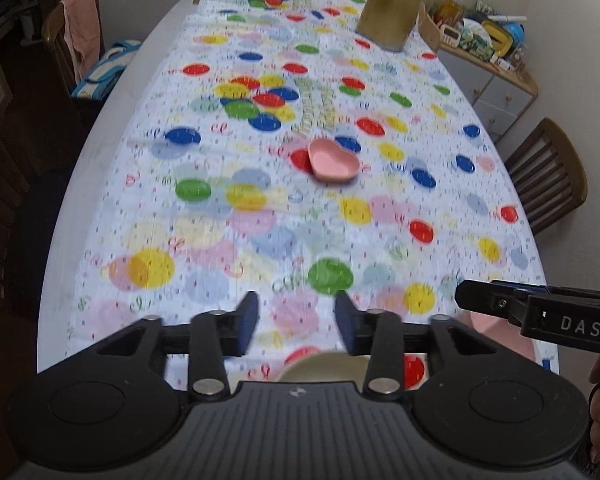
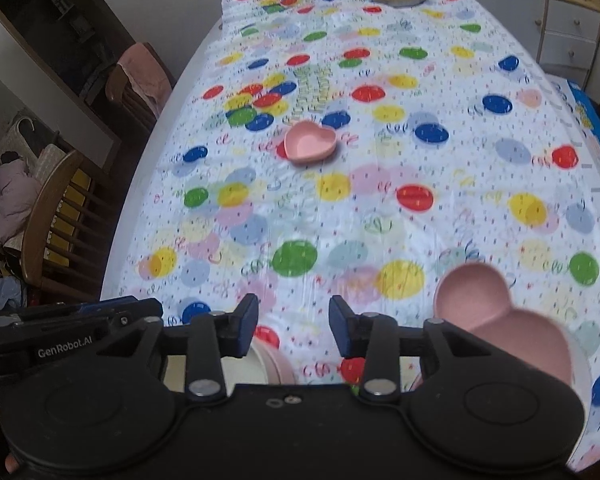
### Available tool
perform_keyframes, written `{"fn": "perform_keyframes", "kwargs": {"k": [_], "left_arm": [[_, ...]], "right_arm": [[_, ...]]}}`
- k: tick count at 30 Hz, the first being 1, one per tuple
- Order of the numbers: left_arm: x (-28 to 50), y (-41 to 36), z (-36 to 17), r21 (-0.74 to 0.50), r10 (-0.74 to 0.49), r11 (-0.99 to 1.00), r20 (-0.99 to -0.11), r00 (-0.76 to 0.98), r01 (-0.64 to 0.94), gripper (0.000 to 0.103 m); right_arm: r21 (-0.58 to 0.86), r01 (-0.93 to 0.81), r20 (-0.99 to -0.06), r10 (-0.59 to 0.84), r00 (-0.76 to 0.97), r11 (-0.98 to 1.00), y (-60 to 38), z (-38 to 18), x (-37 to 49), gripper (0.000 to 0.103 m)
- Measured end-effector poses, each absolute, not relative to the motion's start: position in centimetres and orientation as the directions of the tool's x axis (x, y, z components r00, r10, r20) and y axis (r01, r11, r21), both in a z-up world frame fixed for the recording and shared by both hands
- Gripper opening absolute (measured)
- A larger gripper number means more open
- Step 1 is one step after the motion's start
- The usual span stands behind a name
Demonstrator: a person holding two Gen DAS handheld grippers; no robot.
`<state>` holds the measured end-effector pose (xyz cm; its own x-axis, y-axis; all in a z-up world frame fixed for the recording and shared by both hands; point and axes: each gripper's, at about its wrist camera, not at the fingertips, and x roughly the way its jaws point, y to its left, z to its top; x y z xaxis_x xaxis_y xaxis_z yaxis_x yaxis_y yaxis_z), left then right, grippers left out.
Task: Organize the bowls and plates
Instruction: 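Open both grippers and move them to the pink heart dish, then close both grippers on the rim of the pink heart dish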
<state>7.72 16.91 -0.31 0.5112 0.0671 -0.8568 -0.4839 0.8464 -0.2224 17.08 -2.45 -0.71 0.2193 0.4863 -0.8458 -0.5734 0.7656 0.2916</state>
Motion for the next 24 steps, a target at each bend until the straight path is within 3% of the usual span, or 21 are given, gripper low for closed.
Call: {"fn": "perform_keyframes", "kwargs": {"k": [1, 5, 6, 9, 13, 19, 24], "left_arm": [[8.1, 17.1, -0.1, -0.217, 0.079, 0.844, -0.853, 0.515, -0.49, 0.061], [10.2, 18.1, 0.4, -0.206, 0.107, 0.846, -0.838, 0.534, -0.492, 0.063], [10.7, 18.3, 0.5, -0.206, 0.113, 0.845, -0.833, 0.541, -0.494, 0.063], [12.5, 19.1, 0.6, -0.21, 0.122, 0.841, -0.824, 0.554, -0.499, 0.07], [14.9, 20.0, 0.5, -0.236, 0.109, 0.842, -0.806, 0.581, -0.486, 0.073], [19.7, 21.1, -0.4, -0.24, 0.096, 0.853, -0.801, 0.591, -0.464, 0.077], [22.8, 21.9, -2.1, -0.24, 0.092, 0.849, -0.81, 0.579, -0.471, 0.077]], "right_arm": [[0.288, -0.575, -0.84, 0.49, 0.232, 0.766, -2.4, -0.4, 17.5, 0.044], [0.285, -0.579, -0.816, 0.51, 0.271, 0.764, -2.1, 0.8, 19.3, 0.052], [0.285, -0.577, -0.81, 0.514, 0.282, 0.765, -2.0, 1.0, 19.8, 0.058], [0.27, -0.578, -0.798, 0.515, 0.313, 0.77, -1.6, 1.5, 21.3, 0.065], [0.264, -0.579, -0.792, 0.516, 0.327, 0.772, -1.0, 1.3, 23.3, 0.079], [0.258, -0.584, -0.789, 0.516, 0.332, 0.77, 0.3, -0.1, 26.5, 0.092], [0.253, -0.572, -0.8, 0.501, 0.331, 0.78, 1.5, -1.6, 29.1, 0.095]]}}
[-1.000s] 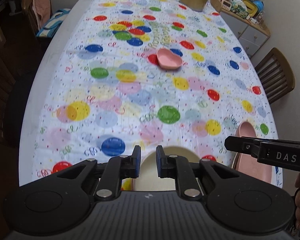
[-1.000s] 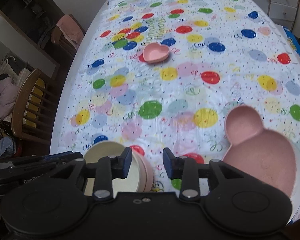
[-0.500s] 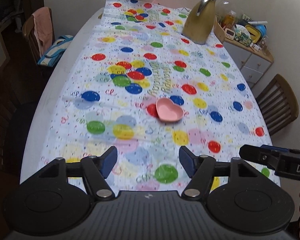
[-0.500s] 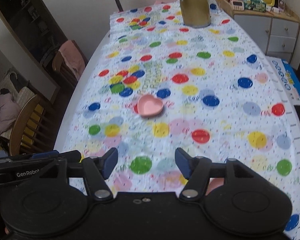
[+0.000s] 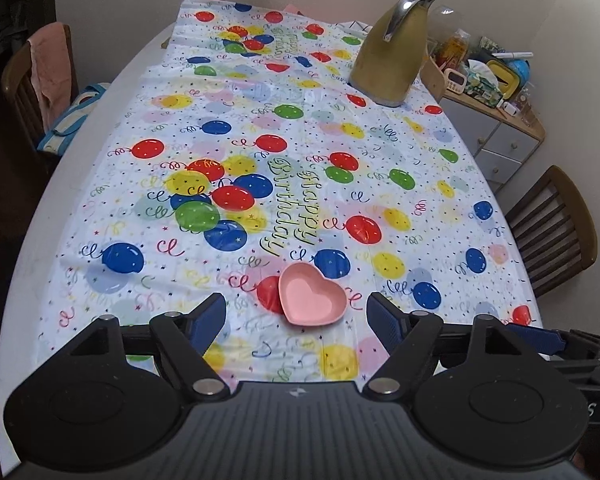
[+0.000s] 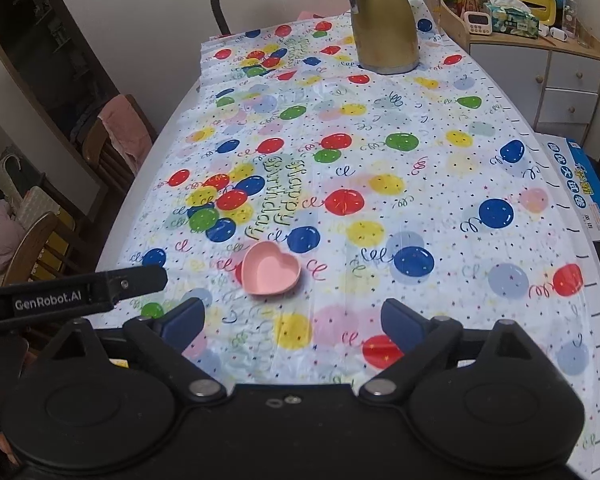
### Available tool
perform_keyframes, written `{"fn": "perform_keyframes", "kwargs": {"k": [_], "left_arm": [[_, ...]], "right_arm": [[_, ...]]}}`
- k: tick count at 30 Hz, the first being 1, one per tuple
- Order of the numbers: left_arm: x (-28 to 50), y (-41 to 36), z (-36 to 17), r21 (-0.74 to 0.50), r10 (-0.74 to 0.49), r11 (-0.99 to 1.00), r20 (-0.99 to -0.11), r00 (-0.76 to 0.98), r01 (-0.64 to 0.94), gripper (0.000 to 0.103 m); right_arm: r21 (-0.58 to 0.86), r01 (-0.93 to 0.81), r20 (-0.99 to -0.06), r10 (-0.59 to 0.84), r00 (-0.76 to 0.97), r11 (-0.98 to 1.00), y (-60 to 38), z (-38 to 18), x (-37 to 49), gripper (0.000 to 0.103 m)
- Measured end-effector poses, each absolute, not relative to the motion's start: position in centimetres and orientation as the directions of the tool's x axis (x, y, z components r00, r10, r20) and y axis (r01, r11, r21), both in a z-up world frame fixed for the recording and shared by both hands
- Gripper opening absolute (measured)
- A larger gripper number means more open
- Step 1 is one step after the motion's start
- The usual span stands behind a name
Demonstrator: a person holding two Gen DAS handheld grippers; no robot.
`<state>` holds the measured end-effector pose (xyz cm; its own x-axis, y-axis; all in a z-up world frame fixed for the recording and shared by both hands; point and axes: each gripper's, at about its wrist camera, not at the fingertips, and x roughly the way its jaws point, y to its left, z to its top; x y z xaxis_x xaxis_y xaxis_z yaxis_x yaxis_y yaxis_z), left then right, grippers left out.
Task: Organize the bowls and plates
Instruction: 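Close both grippers on the rim of the pink heart dish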
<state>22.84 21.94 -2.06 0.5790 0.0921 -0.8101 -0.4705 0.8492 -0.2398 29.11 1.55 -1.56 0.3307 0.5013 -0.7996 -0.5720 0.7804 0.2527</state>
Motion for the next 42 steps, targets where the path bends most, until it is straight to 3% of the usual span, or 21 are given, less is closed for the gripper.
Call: {"fn": "perform_keyframes", "kwargs": {"k": [14, 20, 30, 37, 40, 42], "left_arm": [[28.1, 24.6, -8.1, -0.239, 0.071, 0.832, -0.848, 0.525, -0.5, 0.077], [28.2, 25.8, -10.7, -0.245, 0.065, 0.818, -0.86, 0.507, -0.521, 0.077], [28.1, 25.1, -13.1, -0.244, 0.05, 0.831, -0.862, 0.504, -0.5, 0.076], [28.3, 24.5, -13.7, -0.249, 0.041, 0.834, -0.862, 0.505, -0.493, 0.039], [28.4, 24.4, -14.1, -0.255, 0.037, 0.827, -0.865, 0.501, -0.502, 0.03], [28.4, 24.5, -14.2, -0.266, 0.034, 0.819, -0.863, 0.504, -0.509, 0.026]], "right_arm": [[0.263, -0.575, -0.839, 0.478, 0.26, 0.775, 4.8, -7.0, 33.8, 0.088], [0.293, -0.539, -0.85, 0.474, 0.231, 0.79, 5.3, -9.2, 35.3, 0.078], [0.362, -0.465, -0.852, 0.489, 0.186, 0.808, 6.5, -11.6, 37.2, 0.052], [0.359, -0.464, -0.86, 0.481, 0.174, 0.81, 7.7, -12.7, 37.1, 0.037], [0.358, -0.461, -0.86, 0.479, 0.175, 0.812, 8.2, -13.0, 37.2, 0.033], [0.352, -0.467, -0.864, 0.474, 0.171, 0.811, 8.5, -13.2, 37.2, 0.024]]}}
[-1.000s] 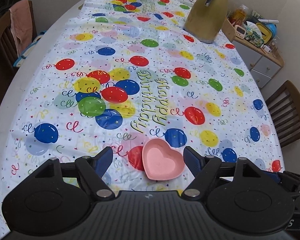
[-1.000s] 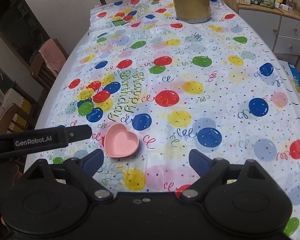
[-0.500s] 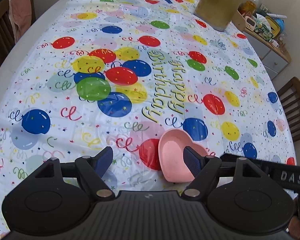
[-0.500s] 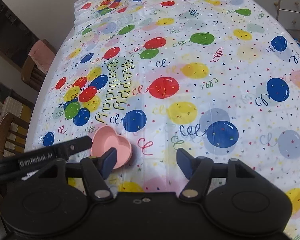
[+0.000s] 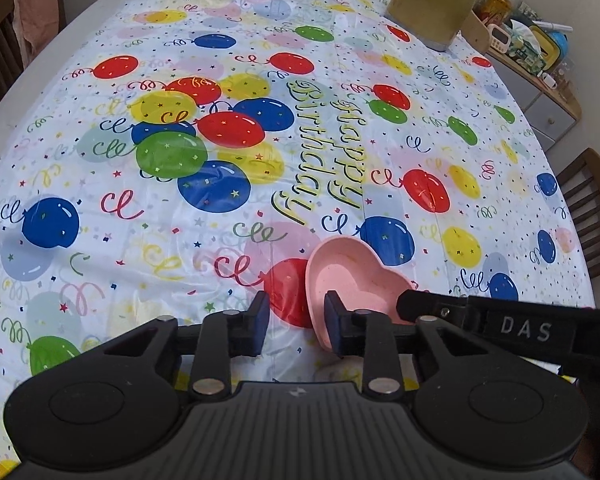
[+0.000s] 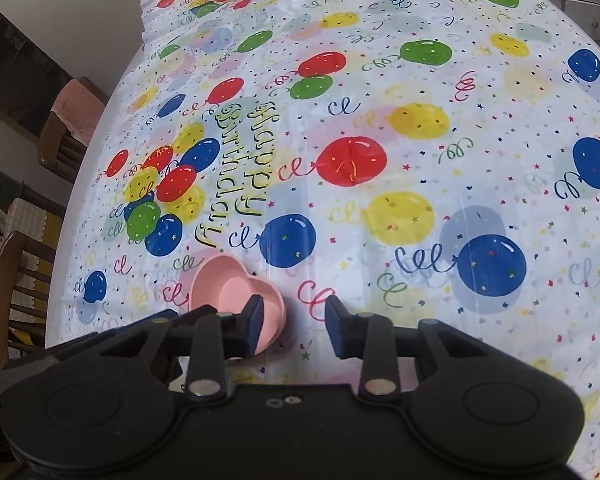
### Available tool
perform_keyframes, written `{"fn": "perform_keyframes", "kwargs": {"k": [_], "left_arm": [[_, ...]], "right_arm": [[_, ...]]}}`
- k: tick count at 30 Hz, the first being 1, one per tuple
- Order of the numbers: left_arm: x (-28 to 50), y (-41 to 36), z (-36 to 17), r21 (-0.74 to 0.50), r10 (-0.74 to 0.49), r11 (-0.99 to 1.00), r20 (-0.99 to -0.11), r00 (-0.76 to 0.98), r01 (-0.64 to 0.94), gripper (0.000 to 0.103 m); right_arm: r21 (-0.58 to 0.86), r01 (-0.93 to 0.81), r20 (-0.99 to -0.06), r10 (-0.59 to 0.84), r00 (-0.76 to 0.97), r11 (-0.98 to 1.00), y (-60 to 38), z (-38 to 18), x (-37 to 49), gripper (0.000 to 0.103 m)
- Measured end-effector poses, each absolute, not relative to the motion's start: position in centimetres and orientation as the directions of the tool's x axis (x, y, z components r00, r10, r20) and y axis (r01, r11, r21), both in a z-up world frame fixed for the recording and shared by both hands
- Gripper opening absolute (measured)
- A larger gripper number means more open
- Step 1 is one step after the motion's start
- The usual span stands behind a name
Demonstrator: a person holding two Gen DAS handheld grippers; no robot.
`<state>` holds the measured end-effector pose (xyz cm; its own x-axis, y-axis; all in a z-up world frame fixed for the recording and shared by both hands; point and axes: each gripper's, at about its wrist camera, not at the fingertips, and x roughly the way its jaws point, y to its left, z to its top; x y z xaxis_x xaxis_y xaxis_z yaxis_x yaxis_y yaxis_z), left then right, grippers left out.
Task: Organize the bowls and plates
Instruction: 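Carry the heart dish with both grippers over the cream bowl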
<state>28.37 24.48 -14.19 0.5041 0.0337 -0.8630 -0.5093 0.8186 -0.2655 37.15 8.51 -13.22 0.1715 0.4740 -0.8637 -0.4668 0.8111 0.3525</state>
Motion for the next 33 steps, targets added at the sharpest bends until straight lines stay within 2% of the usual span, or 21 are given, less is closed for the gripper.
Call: {"fn": "perform_keyframes", "kwargs": {"k": [3, 7, 10, 33], "left_arm": [[28.4, 24.5, -14.3, -0.275, 0.033, 0.813, -0.858, 0.512, -0.513, 0.025], [28.6, 24.4, -14.3, -0.28, 0.028, 0.81, -0.859, 0.511, -0.515, 0.015], [28.6, 24.1, -14.3, -0.282, 0.021, 0.813, -0.86, 0.51, -0.51, 0.011], [23.5, 21.2, -10.0, -0.278, 0.0, 0.826, -0.869, 0.494, -0.491, 0.009]], "right_arm": [[0.347, -0.472, -0.866, 0.47, 0.171, 0.81, 8.8, -13.5, 37.0, 0.017], [0.345, -0.48, -0.866, 0.471, 0.168, 0.807, 9.1, -13.6, 36.8, 0.01], [0.346, -0.485, -0.864, 0.474, 0.169, 0.803, 9.2, -13.6, 36.6, 0.004], [0.361, -0.502, -0.856, 0.492, 0.155, 0.786, 6.7, -9.8, 32.3, 0.002]]}}
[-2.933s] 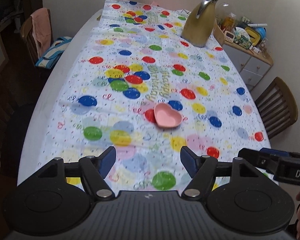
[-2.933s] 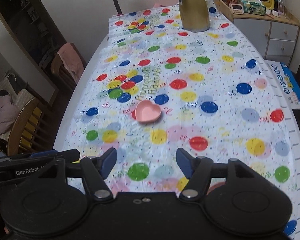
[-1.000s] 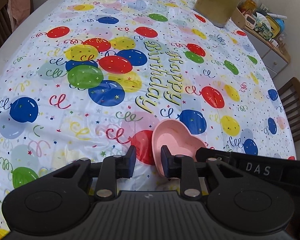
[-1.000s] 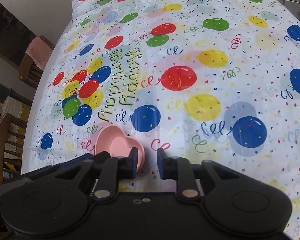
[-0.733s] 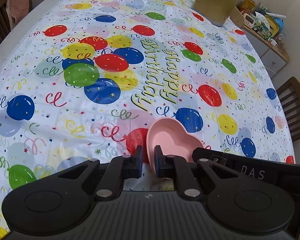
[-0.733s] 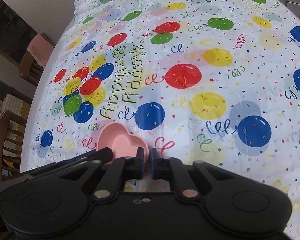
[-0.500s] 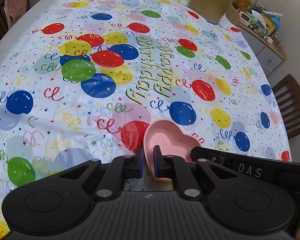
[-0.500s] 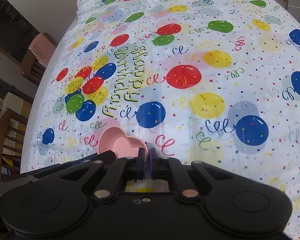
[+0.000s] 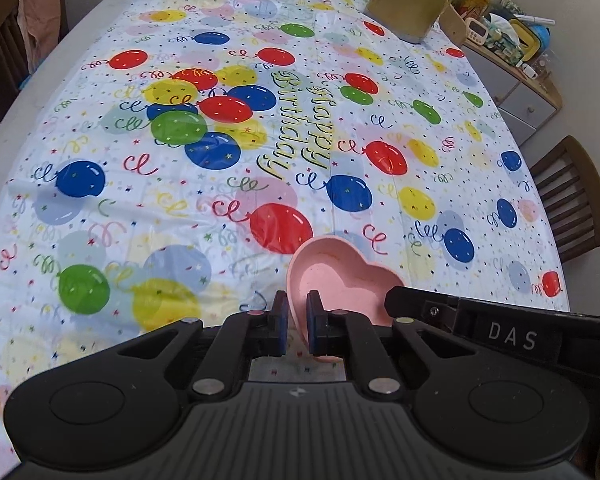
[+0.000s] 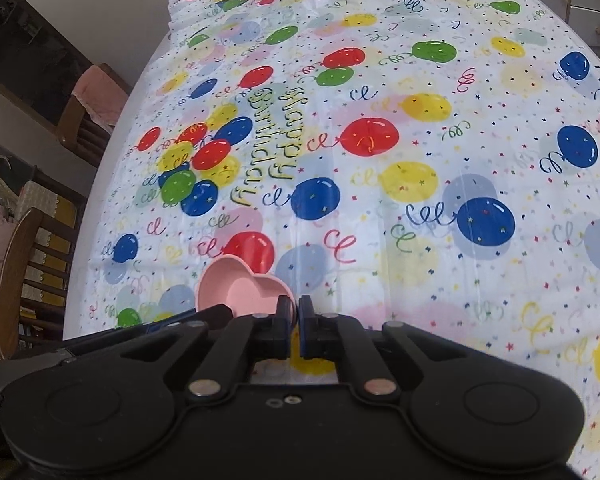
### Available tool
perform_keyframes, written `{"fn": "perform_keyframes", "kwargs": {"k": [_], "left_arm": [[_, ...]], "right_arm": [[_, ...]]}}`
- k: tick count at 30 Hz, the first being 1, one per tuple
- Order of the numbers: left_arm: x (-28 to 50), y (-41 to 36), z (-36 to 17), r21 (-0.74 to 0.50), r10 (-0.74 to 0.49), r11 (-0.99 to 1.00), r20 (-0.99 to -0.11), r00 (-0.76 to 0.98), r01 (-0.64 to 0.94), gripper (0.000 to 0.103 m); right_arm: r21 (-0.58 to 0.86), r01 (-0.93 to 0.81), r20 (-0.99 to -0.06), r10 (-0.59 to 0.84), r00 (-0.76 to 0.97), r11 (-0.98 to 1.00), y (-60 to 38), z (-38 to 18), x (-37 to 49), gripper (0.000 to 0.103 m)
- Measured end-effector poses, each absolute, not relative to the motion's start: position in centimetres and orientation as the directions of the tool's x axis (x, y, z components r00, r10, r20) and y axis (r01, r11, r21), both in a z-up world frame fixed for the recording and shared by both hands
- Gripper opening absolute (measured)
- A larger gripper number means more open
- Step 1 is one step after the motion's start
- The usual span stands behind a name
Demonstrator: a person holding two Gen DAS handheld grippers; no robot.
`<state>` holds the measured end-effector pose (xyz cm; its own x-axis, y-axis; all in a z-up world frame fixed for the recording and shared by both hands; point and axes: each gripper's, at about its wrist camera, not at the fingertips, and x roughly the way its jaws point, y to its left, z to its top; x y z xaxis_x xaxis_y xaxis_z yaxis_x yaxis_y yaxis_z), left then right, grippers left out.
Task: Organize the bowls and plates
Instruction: 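Carry the heart dish with both grippers over the cream bowl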
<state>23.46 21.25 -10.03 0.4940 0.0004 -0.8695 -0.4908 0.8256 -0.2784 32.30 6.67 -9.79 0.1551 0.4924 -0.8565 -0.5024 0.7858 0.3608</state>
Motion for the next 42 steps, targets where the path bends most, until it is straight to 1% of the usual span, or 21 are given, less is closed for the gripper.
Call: {"fn": "perform_keyframes", "kwargs": {"k": [11, 25, 31, 42], "left_arm": [[17.9, 18.9, -6.0, -0.276, 0.003, 0.841, -0.858, 0.513, -0.466, 0.009], [10.7, 16.0, -2.9, -0.286, -0.018, 0.854, -0.852, 0.524, -0.435, 0.009], [7.6, 15.2, -2.5, -0.299, -0.033, 0.849, -0.853, 0.522, -0.435, 0.009], [3.9, 14.2, -3.4, -0.302, -0.054, 0.85, -0.866, 0.497, -0.432, 0.009]], "right_arm": [[0.368, -0.518, -0.848, 0.508, 0.153, 0.772, 4.7, -6.3, 27.3, 0.002], [0.375, -0.541, -0.83, 0.533, 0.167, 0.753, 1.7, -2.4, 20.1, 0.003], [0.379, -0.543, -0.829, 0.536, 0.16, 0.749, 0.7, -1.6, 17.3, 0.003], [0.376, -0.547, -0.839, 0.525, 0.141, 0.748, -0.5, -2.3, 13.1, 0.003]]}}
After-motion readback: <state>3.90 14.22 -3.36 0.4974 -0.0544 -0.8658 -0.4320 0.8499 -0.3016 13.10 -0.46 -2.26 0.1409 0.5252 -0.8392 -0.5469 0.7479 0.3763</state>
